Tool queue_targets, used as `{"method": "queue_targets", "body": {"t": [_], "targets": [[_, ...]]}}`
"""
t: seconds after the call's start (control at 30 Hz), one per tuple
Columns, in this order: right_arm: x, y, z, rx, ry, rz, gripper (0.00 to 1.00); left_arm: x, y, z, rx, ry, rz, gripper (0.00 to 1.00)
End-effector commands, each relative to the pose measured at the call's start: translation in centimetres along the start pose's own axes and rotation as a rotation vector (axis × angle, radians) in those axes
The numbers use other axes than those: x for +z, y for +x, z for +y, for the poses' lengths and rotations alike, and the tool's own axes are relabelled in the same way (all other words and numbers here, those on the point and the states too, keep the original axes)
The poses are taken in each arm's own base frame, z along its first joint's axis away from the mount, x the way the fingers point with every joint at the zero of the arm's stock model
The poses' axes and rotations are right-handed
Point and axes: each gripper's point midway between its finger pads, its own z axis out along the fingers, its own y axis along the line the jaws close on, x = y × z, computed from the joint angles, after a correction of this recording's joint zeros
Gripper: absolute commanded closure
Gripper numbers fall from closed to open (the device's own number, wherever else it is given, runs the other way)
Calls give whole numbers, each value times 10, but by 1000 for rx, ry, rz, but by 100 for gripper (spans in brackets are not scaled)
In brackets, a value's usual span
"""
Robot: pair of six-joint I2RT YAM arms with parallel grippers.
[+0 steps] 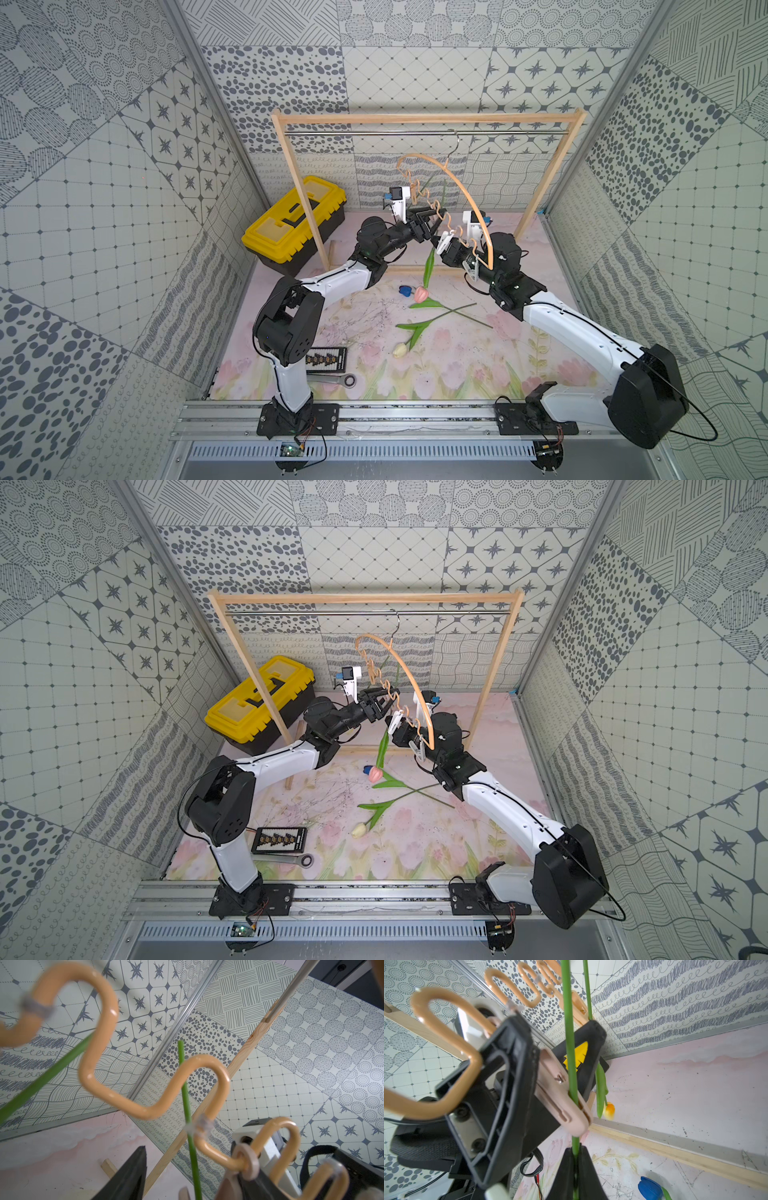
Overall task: Dry the flowers on a clothes hanger
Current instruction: Clamp the flower onto the hanger.
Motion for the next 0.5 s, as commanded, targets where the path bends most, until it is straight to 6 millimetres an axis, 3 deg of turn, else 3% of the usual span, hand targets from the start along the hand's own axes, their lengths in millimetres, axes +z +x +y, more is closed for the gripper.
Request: {"method": "queue_targets", "body": {"t": [0.0, 0.03, 0.07, 0.23, 0.37, 0.47], "targets": [[-15, -18, -15, -23, 119, -35, 61, -16, -11, -1, 82, -23, -21, 31], [-23, -16, -30, -20, 190, -25, 52, -21, -7, 1, 93, -39, -7, 30], [-30, -16, -42, -15, 246, -23, 50, -25, -4, 3, 104, -58, 5, 29], [-90, -8, -121, 89, 547, -24, 49, -57, 10, 14, 167, -184, 71, 28], [-125, 0, -136, 90, 607, -12, 48, -85, 27, 19, 210, -290, 155, 29], [-145, 11, -135, 70, 649, 36, 49, -101, 64, 14, 309, -317, 304, 34]]}}
